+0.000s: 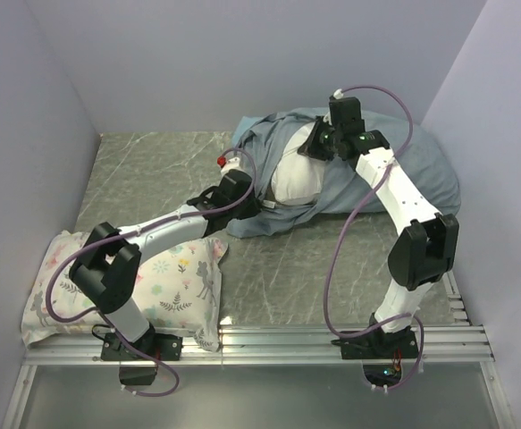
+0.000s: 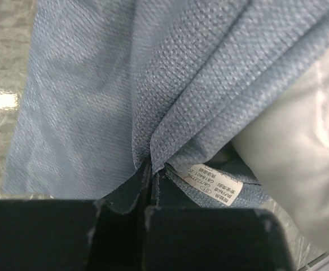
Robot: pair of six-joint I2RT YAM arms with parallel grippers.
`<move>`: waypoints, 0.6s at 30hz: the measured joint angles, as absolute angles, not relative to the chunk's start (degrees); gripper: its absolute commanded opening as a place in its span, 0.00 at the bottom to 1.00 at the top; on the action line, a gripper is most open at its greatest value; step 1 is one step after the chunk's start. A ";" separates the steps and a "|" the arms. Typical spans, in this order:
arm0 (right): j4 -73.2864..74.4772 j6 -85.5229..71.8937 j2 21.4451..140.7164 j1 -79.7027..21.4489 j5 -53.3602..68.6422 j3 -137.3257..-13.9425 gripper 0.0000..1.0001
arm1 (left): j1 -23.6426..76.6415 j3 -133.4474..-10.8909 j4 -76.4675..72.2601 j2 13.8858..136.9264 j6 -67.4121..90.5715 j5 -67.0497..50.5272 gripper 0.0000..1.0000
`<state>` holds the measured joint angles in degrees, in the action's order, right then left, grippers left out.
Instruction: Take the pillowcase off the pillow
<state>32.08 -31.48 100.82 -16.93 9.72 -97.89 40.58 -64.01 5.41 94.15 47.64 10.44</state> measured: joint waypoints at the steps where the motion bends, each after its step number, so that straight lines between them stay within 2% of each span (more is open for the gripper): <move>1: 32.34 -31.48 100.60 -16.86 10.07 -97.91 0.00 | 40.34 -63.96 5.41 94.32 47.77 10.44 0.00; 6: 31.42 -31.48 95.68 -16.69 11.42 -91.90 0.00 | 37.32 -64.03 5.13 96.60 49.01 10.11 0.00; 10: 27.03 -32.12 83.72 -16.80 13.98 -77.69 0.00 | 32.36 -64.86 4.38 99.35 51.03 7.05 0.00; 14: 23.40 -32.36 71.96 -20.80 14.17 -64.77 0.00 | 30.81 -72.01 6.35 104.16 52.05 5.28 0.00; 15: 22.09 -32.36 69.95 -22.15 13.32 -62.24 0.00 | 30.83 -74.48 6.94 105.71 52.03 5.06 0.02; 17: 20.12 -32.34 67.18 -24.14 11.73 -57.98 0.00 | 30.83 -78.43 8.54 107.79 51.68 4.32 0.19; 18: 19.20 -32.36 66.54 -24.82 11.07 -56.05 0.00 | 30.83 -79.37 9.17 108.20 51.42 4.25 0.33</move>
